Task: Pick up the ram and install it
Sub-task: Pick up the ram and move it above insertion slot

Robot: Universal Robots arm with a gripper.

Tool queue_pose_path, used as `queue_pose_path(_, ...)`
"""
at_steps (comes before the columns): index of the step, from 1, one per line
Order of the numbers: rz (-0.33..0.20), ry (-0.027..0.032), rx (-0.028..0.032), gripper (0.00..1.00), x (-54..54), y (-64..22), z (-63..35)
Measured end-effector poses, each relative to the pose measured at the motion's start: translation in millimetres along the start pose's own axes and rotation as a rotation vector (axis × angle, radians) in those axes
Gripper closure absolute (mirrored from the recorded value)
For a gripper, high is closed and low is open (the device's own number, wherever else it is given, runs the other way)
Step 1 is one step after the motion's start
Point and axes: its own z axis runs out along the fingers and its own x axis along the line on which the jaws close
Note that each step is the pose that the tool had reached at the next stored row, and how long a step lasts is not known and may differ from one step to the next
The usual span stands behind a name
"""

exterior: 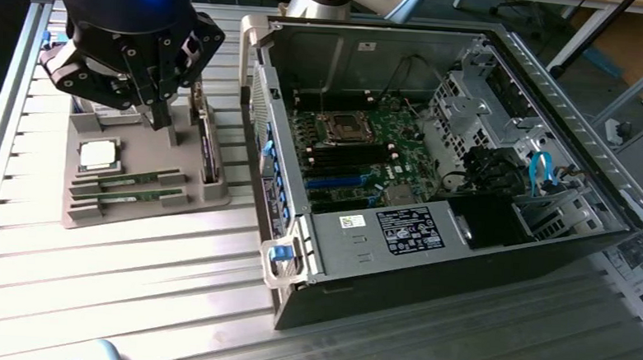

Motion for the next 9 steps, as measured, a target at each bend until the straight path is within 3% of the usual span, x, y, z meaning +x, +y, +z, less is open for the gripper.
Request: queue_pose_path(9,-0.037,0.0016,-0.0009,0.89,0.0,0.0,0.1)
